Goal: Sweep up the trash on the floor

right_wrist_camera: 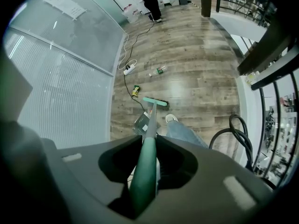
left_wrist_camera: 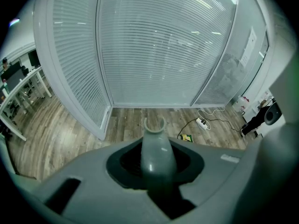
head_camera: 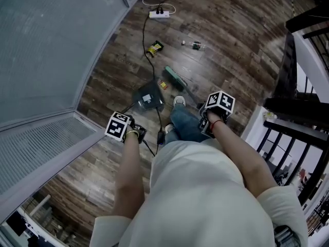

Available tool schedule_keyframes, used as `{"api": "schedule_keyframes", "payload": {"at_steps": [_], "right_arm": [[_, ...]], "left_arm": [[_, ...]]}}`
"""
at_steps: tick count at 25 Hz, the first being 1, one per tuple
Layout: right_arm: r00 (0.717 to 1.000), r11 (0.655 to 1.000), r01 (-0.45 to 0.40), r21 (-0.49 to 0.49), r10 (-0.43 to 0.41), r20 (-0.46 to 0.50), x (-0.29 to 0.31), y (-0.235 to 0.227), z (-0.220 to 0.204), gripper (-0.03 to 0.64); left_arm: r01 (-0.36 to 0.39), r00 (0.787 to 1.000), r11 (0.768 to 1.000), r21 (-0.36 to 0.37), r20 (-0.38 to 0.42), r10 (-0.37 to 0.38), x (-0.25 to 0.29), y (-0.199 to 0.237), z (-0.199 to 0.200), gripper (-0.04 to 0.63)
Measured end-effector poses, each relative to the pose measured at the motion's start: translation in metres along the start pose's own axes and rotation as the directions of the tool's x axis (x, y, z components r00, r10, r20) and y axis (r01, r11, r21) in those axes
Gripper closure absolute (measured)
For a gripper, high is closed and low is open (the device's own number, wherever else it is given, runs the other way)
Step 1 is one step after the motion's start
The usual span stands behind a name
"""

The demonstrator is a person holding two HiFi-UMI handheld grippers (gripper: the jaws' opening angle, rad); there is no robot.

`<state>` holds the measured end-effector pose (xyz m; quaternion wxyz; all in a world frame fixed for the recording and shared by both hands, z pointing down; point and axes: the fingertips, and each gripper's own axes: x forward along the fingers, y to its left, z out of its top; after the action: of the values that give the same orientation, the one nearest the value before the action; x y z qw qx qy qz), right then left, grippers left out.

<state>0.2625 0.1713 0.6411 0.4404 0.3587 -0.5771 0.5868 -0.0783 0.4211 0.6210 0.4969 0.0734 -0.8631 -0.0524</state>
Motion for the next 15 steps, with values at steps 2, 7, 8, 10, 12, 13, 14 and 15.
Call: {"api": "schedule_keyframes", "payload": {"at_steps": [2,7,8,10,12,13,14,15], "right_arm": [[1.000,1.000,0.007,0.005,-0.008,0.009,0.002,0.000,0.015,0.518],[0.999,1.000,0.023,-0.001,-0.023,0.022,0.009,0.002,0.048,0.518],[0.999,0.999,0.030,-0.012,-0.030,0.023,0.011,0.003,0.054,0.518],[0.999,0.998,0.045,-0.036,-0.044,0.029,0.016,0.006,0.065,0.518],[0.997,0.996,0.063,-0.055,-0.061,0.037,0.020,0.007,0.073,0.518],[0.997,0.995,0.075,-0.062,-0.073,0.039,0.022,0.007,0.075,0.518],[0.996,0.994,0.088,-0.067,-0.086,0.038,0.025,0.007,0.077,0.518],[0.994,0.992,0.102,-0.073,-0.100,0.035,0.027,0.008,0.079,0.518]], "left_arm": [[-0.006,1.000,1.000,0.000,0.002,0.006,0.004,-0.007,0.002,0.506],[-0.032,0.999,0.999,-0.014,0.009,0.032,0.011,-0.021,0.005,0.506],[-0.036,0.999,0.999,-0.011,0.010,0.036,0.013,-0.024,0.006,0.506],[-0.040,0.999,0.999,0.000,0.011,0.040,0.017,-0.032,0.008,0.506],[-0.045,0.999,0.999,0.009,0.011,0.045,0.019,-0.038,0.010,0.506],[-0.050,0.999,0.999,0.011,0.010,0.050,0.019,-0.040,0.010,0.506],[-0.055,0.998,0.998,0.011,0.010,0.055,0.020,-0.042,0.011,0.506],[-0.059,0.998,0.998,0.011,0.009,0.059,0.021,-0.045,0.012,0.506]]}}
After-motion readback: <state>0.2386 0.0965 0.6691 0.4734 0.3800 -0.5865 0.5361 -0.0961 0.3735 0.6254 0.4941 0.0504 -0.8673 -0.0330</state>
